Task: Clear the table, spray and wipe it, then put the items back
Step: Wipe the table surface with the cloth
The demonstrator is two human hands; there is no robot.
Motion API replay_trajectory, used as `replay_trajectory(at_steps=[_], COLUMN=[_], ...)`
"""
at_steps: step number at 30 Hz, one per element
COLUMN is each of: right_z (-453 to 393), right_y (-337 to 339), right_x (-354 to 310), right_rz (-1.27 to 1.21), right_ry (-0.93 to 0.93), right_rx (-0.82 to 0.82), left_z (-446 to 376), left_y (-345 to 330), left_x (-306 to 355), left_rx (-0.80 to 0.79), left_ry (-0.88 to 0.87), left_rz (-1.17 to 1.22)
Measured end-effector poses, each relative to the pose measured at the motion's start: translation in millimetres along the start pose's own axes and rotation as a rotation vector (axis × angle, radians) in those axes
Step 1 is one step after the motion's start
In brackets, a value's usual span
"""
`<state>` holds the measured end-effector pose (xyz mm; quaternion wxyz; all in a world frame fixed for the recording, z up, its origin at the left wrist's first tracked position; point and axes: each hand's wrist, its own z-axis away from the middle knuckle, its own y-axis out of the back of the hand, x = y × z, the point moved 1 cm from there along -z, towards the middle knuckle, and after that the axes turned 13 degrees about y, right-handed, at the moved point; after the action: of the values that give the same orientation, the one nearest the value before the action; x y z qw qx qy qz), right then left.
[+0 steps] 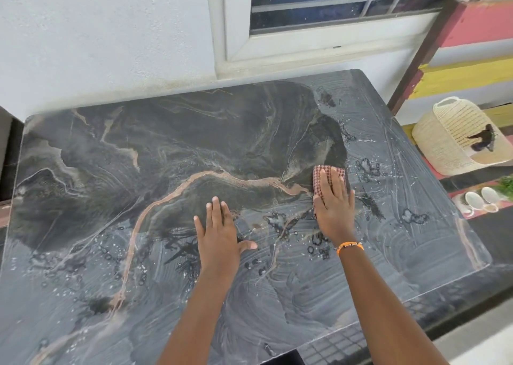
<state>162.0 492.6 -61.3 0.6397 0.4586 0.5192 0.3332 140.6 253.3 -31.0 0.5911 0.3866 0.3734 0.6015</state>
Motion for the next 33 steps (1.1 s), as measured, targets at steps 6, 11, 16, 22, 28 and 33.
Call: replay_trajectory(at_steps=[6,11,16,22,28,33], right_z=[15.5,2.9,-19.2,-50.2,-39.9,-30.6], right_y=[-29.7,-31.8,1.6,56.2,76.5,51.8], right_x=[-85.7,-85.5,-3.3,136.1,209.7,146.2], right_rz=[-0.05,-0.019,0.015,0.007,-0.028,-0.054], right_ry=[0.34,0.637,0.548,0.248,-0.152,-0.069], right_rx=[-0.085,-0.182,-0.163,-0.117,0.098,0.116], left_z=[1.9,4.0,5.4,-4.8,-11.4,-10.8], left_y=[-0.6,3.4,4.8,0.1,1.3,1.5], left_x=[2.3,13.4,76.1,165.8,192.2,193.2], left_rx=[0.007,0.007,-0.004,-0.026,-0.004,-0.032], left_ry=[0.017,0.081,0.028,-0.09,0.0,0.024], left_rz=[0.025,0.013,0.05,0.033,-0.009,0.022])
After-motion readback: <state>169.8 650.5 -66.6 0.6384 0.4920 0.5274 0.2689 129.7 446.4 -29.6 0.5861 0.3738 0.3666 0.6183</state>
